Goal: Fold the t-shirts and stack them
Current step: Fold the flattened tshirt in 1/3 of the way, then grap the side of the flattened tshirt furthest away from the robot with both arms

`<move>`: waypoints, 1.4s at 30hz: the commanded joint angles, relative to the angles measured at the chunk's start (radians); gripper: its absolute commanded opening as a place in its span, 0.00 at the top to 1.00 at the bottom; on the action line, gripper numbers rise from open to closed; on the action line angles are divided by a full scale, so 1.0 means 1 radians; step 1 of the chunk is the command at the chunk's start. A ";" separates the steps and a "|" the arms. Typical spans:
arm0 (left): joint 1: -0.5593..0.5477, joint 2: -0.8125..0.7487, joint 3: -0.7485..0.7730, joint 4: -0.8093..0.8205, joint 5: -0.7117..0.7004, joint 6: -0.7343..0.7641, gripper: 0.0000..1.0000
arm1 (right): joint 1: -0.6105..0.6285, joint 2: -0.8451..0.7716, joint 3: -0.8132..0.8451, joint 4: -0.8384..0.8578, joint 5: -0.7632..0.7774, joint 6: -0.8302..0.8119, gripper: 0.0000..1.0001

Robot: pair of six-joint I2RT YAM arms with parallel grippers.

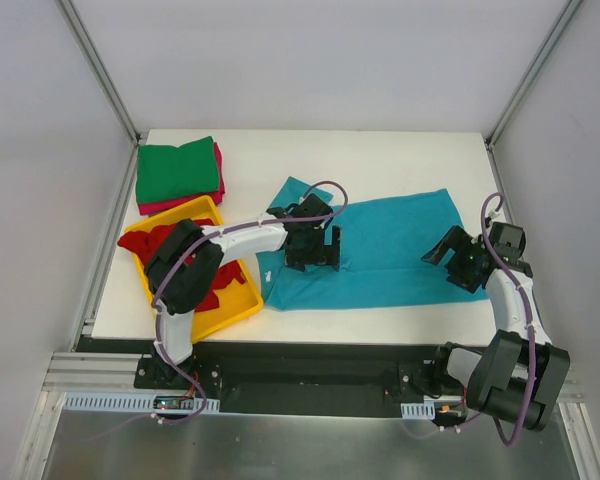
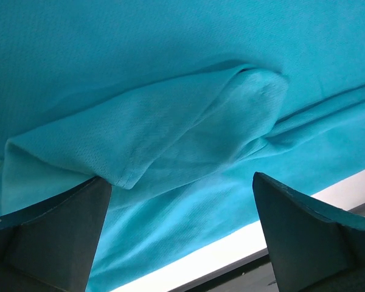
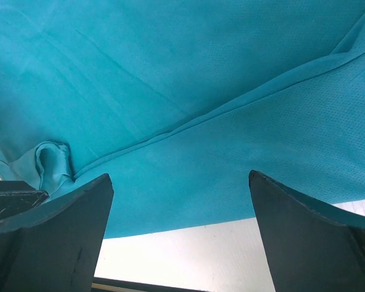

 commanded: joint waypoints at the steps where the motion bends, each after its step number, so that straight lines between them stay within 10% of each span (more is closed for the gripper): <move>1: 0.007 0.027 0.086 -0.007 0.018 0.018 0.01 | 0.008 0.008 0.003 0.021 -0.004 0.006 0.04; 28: 0.243 0.042 0.347 0.008 -0.229 0.144 0.01 | 0.013 -0.050 0.064 0.001 0.060 -0.011 0.04; 42: 0.378 0.521 1.018 -0.137 -0.182 0.248 0.01 | 0.111 0.405 0.545 0.011 0.292 -0.012 0.04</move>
